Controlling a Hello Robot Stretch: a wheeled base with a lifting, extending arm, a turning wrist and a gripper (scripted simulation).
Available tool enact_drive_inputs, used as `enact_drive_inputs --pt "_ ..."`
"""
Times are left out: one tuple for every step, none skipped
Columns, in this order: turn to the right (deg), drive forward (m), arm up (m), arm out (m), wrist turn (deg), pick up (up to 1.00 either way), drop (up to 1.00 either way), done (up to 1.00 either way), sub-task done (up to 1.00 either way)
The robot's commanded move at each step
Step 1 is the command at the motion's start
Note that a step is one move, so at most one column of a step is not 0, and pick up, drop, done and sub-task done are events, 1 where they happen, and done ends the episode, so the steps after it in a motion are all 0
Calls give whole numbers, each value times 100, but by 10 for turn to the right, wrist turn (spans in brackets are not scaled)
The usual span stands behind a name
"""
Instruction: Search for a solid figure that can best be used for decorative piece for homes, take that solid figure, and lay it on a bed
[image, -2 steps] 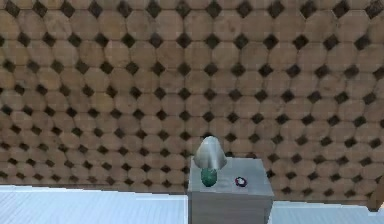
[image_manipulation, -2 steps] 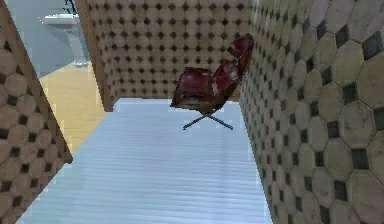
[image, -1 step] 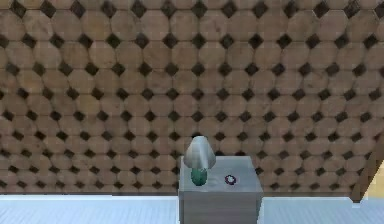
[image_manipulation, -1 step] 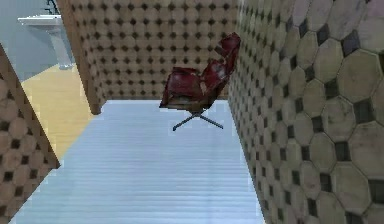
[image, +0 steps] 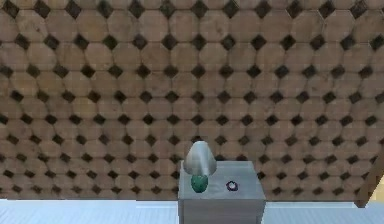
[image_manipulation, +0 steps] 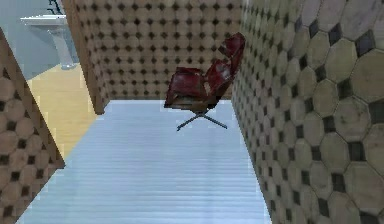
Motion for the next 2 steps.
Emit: enact_drive_inputs --pt "-450 0 0 0 0 0 0 0 0" --pt "-420 0 0 0 0 0 0 0 0"
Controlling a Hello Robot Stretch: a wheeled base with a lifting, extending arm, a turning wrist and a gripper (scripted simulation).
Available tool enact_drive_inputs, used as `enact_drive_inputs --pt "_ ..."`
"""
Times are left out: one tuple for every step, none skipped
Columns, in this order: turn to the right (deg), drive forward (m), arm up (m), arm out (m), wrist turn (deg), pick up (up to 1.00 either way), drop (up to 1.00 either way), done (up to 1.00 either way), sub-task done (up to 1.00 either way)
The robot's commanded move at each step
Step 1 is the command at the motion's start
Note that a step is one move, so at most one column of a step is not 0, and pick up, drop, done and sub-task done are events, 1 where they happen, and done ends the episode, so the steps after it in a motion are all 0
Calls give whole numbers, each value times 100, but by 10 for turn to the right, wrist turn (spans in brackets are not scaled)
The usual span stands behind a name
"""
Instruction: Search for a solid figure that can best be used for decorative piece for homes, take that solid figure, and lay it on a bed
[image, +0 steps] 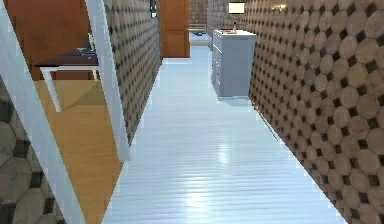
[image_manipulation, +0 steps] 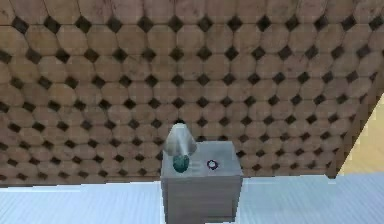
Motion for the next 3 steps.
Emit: enact_drive_inputs --pt "0 100 0 0 0 0 0 0 0" --pt "-270 0 0 0 0 0 0 0 0" --pt "0 5 0 0 0 0 0 0 0"
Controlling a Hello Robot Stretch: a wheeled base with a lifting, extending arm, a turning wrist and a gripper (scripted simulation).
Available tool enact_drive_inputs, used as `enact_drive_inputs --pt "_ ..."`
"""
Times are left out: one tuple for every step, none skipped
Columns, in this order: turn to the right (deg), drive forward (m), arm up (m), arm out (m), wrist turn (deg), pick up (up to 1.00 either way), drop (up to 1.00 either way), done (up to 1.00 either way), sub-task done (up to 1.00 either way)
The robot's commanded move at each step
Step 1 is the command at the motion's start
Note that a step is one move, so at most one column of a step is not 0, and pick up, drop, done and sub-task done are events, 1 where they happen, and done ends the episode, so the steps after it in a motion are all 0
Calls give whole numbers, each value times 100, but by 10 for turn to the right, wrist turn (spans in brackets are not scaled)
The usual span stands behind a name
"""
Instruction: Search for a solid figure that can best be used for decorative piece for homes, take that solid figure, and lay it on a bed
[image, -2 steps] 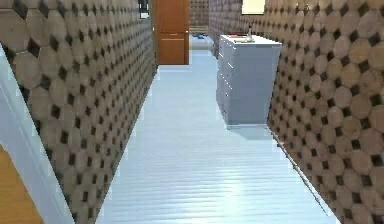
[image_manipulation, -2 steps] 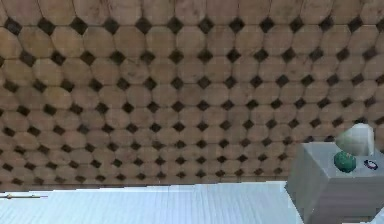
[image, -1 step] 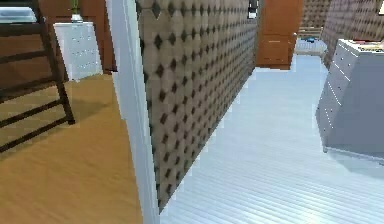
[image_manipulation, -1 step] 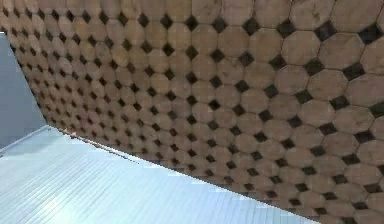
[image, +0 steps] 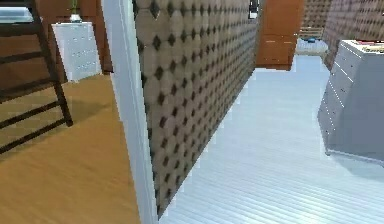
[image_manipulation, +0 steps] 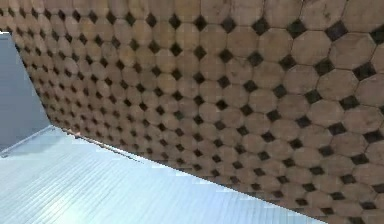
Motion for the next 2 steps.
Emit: enact_drive_inputs --pt "-150 0 0 0 0 0 0 0 0" --pt "0 55 0 0 0 0 0 0 0"
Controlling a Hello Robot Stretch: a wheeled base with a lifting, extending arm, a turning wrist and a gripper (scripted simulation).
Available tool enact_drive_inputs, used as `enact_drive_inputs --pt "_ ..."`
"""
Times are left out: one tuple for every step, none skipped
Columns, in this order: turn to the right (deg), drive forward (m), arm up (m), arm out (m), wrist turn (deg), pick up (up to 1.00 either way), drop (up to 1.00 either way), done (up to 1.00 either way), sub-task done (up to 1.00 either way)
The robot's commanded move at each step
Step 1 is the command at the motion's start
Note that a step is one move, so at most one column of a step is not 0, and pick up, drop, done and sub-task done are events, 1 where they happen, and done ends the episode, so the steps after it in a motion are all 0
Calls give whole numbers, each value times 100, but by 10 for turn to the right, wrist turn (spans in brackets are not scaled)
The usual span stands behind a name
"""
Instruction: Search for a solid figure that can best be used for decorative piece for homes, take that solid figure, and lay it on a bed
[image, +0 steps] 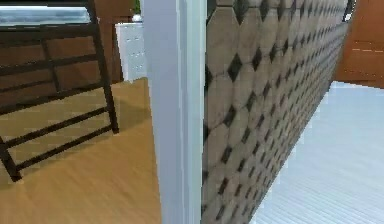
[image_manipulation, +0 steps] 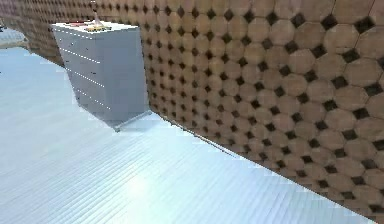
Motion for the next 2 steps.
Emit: enact_drive_inputs --pt "-450 0 0 0 0 0 0 0 0" --pt "0 45 0 0 0 0 0 0 0"
